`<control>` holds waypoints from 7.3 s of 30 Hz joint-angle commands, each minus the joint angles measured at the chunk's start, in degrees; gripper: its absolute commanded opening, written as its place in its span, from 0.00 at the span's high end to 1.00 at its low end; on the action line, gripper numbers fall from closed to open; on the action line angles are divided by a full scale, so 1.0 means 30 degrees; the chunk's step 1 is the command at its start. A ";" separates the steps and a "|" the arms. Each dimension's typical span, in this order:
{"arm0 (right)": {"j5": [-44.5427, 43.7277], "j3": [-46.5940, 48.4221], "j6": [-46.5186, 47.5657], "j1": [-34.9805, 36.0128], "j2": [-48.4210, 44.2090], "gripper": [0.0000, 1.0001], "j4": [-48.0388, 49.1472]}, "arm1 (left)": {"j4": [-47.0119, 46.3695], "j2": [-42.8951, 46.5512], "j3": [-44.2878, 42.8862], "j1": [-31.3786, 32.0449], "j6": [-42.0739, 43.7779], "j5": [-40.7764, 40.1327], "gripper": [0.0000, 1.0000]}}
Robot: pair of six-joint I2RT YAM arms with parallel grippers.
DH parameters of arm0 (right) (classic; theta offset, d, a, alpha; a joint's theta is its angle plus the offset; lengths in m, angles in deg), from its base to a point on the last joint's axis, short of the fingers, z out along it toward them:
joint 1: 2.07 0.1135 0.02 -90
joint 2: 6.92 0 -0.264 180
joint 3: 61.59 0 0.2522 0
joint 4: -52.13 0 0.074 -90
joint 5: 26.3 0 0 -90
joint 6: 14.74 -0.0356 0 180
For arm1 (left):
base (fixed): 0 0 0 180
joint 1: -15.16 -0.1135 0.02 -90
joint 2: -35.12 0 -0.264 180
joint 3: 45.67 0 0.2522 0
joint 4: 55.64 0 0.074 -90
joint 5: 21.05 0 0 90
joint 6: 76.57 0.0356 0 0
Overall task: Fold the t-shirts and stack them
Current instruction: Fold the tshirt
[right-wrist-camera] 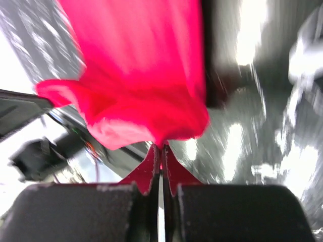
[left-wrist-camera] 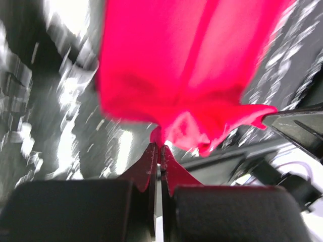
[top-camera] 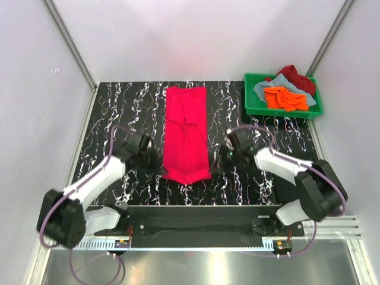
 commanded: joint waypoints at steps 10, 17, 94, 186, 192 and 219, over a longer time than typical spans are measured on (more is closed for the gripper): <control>0.2075 1.4805 0.4659 -0.4193 1.0274 1.00 -0.6193 | -0.0199 -1.0212 -1.1316 -0.5074 0.3977 0.1187 1.00; 0.3307 2.0517 0.4514 -0.4984 1.4442 1.00 -0.7865 | -0.0142 -1.4637 -1.5796 -0.5957 0.4328 0.3030 1.00; 0.0847 2.6696 0.3722 -0.3783 1.9422 0.62 -0.7808 | -0.6147 -1.9615 -1.7493 -0.4726 0.4681 0.6872 0.51; -0.5510 0.0427 -1.1394 -0.0620 0.6182 0.45 0.7074 | -1.3356 -0.4796 0.5408 -0.4287 -1.2225 -0.2121 0.43; -0.5627 0.0662 -1.1599 -0.0590 0.6448 0.48 0.6754 | -1.3061 -0.5238 0.5173 -0.4288 -1.2253 -0.2297 0.46; -0.2266 0.1248 -0.6535 -0.0591 0.6098 1.00 0.5142 | -1.2241 -0.3603 0.5371 -0.3382 -0.7916 -0.1036 1.00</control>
